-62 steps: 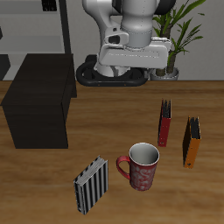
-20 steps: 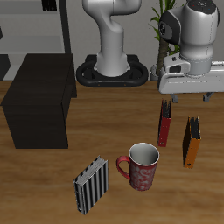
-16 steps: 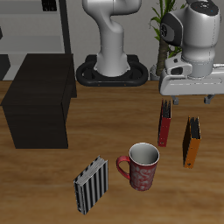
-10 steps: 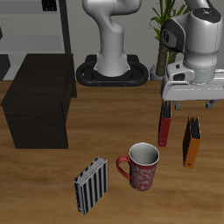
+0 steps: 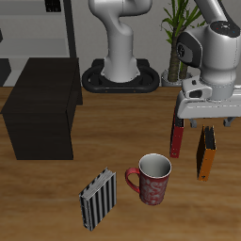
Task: Place the orange book upright on top of the shelf and place the red mug on top of the shelf
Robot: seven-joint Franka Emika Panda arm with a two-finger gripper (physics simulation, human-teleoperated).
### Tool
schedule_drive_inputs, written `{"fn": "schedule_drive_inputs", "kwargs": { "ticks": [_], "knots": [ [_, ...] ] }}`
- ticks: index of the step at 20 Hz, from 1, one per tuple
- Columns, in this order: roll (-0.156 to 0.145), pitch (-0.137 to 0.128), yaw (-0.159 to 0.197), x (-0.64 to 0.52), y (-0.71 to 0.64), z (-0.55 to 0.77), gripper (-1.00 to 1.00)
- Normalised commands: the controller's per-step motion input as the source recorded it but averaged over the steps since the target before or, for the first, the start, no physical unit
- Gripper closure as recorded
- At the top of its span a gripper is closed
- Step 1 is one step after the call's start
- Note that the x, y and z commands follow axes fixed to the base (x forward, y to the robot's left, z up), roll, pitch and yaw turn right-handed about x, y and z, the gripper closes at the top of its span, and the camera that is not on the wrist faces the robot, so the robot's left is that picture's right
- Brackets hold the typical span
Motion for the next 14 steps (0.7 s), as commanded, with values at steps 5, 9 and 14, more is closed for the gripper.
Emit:
{"fn": "schedule_drive_inputs", "kwargs": {
  "ticks": [5, 9, 14],
  "knots": [
    [-0.005, -0.035, 0.026, 0.03, -0.02, -0.12, -1.0],
    [-0.027, -0.022, 0.026, 0.06, -0.01, -0.19, -1.0],
    [-0.018, 0.019, 0.001, 0.05, -0.05, -0.21, -1.0]
  ]
}}
